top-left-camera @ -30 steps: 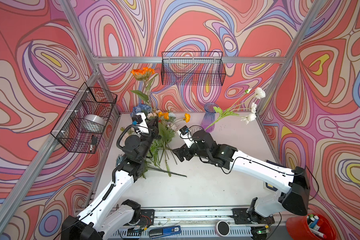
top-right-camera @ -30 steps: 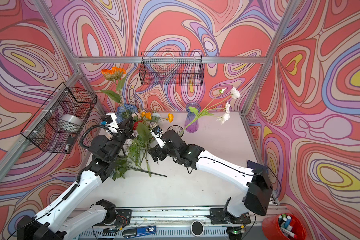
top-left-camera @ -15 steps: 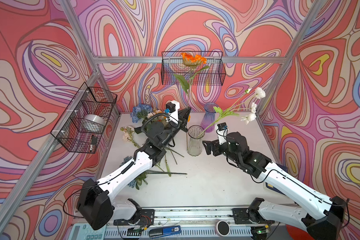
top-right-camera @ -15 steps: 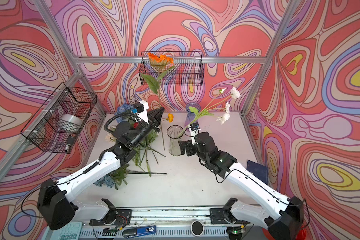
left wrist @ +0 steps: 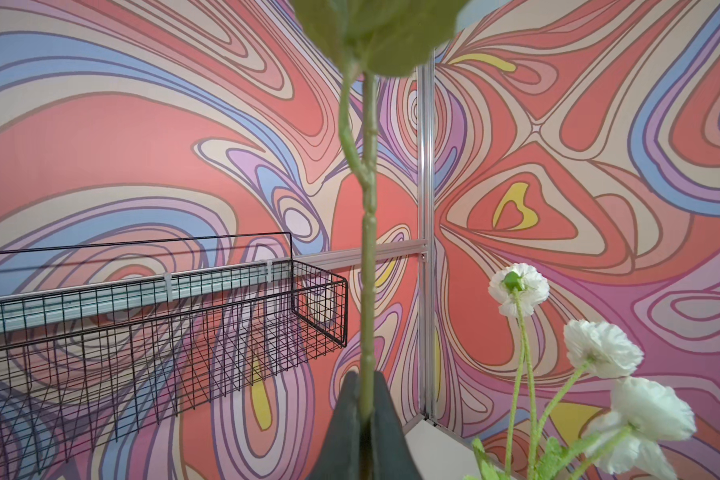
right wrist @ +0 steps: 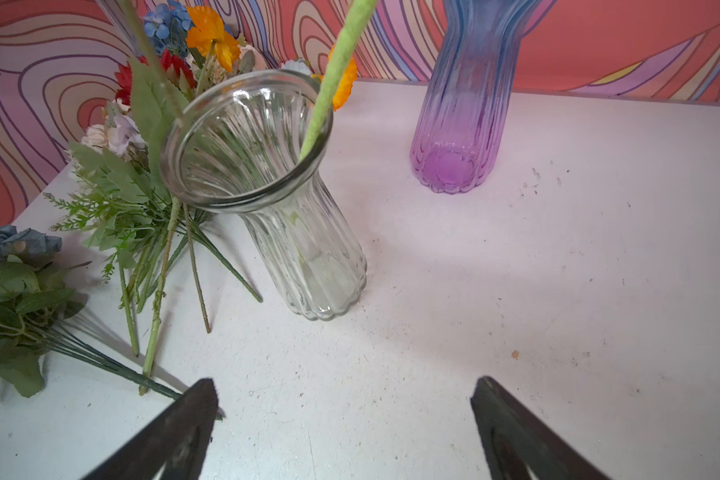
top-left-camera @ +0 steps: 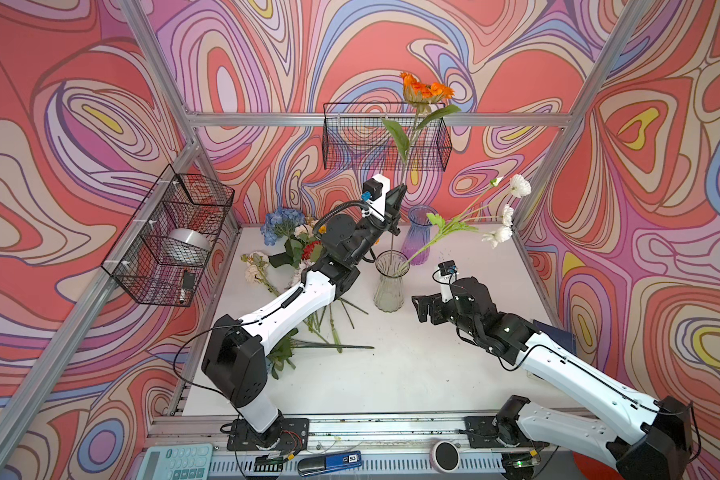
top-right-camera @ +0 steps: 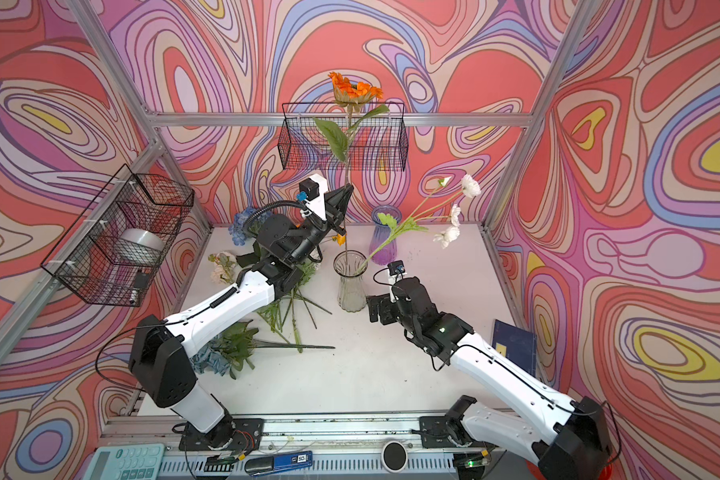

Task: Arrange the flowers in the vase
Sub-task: 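Carry the orange flower toward the purple vase with left while right draws back, then lower the orange flower stem into the purple vase with the left gripper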

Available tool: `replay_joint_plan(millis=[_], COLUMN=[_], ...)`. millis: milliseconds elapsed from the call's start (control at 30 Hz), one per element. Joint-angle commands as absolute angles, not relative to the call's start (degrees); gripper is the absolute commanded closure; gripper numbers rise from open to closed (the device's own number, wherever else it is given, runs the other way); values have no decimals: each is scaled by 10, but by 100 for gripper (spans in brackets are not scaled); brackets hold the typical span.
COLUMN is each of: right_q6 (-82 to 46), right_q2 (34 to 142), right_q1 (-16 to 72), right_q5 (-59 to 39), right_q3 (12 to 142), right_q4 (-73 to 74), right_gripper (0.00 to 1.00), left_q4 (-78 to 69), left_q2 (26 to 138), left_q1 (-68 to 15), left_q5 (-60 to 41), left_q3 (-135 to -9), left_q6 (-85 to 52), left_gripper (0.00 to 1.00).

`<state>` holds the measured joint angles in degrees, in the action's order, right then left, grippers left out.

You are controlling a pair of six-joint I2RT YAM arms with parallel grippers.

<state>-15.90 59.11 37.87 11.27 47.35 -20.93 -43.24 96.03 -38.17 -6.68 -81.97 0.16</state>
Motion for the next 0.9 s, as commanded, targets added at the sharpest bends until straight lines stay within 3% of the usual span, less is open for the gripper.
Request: replay_joint_plan(millis=[0, 167, 367, 767, 867], right_q6=[-154, -148, -144, -149, -144], right_q2=[567, 555, 555, 568, 569], right_q1=[375, 374, 374, 374, 374], right_q5=[118, 109, 102, 77, 63], right_q3=[454, 446, 448, 461, 467], right_q4=[-189, -180, -185, -195, -200], right_gripper=[2, 1, 2, 2, 2], left_q4=[-476, -516, -677, -658, -647], left_q2=[988, 1013, 1060, 1074, 1065], left_q1=[-397, -417, -452, -494, -497], left_q5=[-40, -4, 76, 176, 188], left_q3=[-828, -777, -680, -624, -617], left_q6=[57, 91, 126, 111, 102], left_gripper=[100, 100, 100, 100, 82])
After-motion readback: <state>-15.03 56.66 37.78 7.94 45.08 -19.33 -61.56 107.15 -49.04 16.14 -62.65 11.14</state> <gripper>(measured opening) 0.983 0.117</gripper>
